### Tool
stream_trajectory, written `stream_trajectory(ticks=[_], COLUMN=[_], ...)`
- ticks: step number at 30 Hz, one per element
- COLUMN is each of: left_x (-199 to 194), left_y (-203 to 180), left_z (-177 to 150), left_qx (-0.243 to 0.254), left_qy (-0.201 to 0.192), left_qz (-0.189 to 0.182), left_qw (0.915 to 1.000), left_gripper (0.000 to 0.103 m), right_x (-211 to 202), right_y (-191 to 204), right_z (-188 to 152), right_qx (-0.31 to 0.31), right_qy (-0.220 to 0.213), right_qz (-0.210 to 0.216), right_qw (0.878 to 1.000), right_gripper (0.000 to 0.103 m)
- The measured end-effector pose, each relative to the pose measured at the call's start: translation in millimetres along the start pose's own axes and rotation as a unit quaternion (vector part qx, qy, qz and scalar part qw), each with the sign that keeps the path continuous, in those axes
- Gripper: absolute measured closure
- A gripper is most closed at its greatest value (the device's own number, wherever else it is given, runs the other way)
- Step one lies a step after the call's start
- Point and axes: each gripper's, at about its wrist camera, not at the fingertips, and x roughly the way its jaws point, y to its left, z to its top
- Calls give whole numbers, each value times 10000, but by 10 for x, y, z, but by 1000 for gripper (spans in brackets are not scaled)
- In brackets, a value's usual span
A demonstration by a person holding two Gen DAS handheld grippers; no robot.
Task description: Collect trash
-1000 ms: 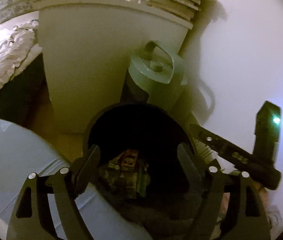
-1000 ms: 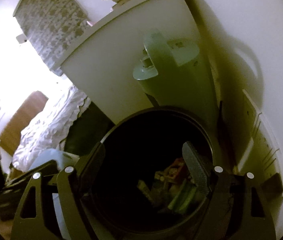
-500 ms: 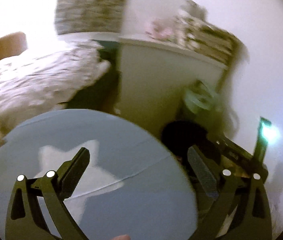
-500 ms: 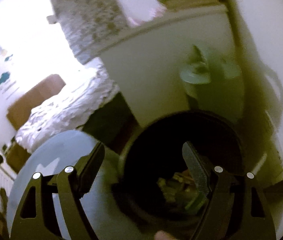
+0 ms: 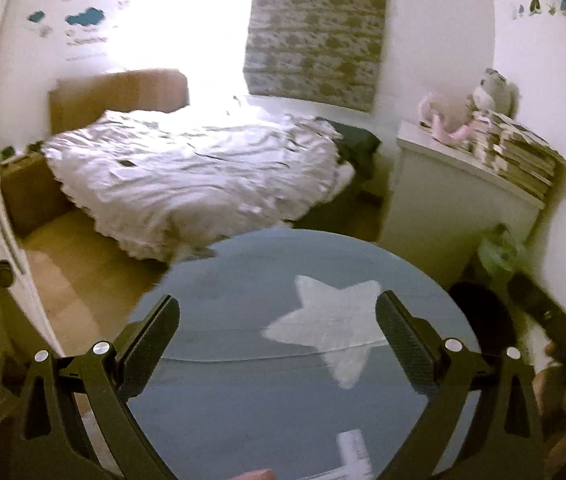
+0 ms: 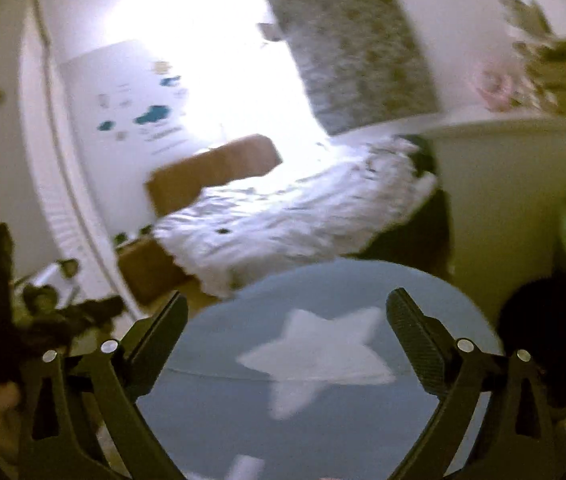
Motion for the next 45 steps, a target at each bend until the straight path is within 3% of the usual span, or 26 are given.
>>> stream_trajectory(ticks=[8, 16, 27, 45], left_x=[-278, -345, -408, -452], left_y=[401, 622, 885, 1102], left_z=[70, 55, 49, 57], left_qx=[-340, -480, -650, -802], left_qy=[-228, -101, -89, -92], left_qz=[172, 286, 445, 337], left_qw=[9990, 9984, 9969, 9962], left_gripper=[6, 5, 5, 5], right_x=[21, 94, 363, 436], right_y=[937, 1526, 1836, 2131], right_z=[261, 365, 369, 370], right_qx=[-646, -1291, -1603, -1900], right_qy=[45, -1, 80, 74], right_qz=[371, 266, 162, 46], right_qw=[9972, 9913, 9869, 9817], right_gripper=[5, 5, 5, 5])
